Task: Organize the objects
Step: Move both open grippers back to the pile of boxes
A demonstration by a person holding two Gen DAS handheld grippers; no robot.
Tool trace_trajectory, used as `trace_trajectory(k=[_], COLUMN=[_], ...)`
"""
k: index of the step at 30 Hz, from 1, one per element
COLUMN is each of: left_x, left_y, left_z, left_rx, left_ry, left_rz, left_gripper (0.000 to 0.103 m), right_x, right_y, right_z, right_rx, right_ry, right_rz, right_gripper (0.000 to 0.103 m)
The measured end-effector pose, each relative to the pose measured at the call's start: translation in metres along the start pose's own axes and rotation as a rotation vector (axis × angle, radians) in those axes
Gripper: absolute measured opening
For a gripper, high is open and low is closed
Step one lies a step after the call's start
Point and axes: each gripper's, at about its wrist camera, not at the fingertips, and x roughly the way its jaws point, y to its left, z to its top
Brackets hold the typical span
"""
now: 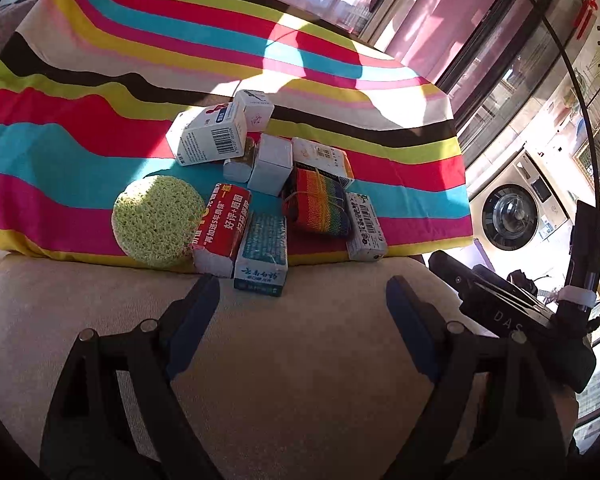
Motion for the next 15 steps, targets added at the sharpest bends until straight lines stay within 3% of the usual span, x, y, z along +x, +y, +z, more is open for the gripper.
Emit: trace_trajectory(k=[9, 15], left_x=[-0.010, 0.007], left_y=[0.061, 0.087], left_z=[0.009, 0.026], left_rx=[-0.094, -0.023], left_ry=[0.036, 0.160], left_rz=[0.134, 0.252], left_gripper=[0.089, 0.090], right_x=[-0.002, 0.004], right_y=[0.058, 0.097], right_z=[-0.006, -0.011], right_rx=[-0.141, -0.235], right_ry=[0.023, 0.079], right_rz=[0.122, 0.195], right_gripper=[0.092, 0.092])
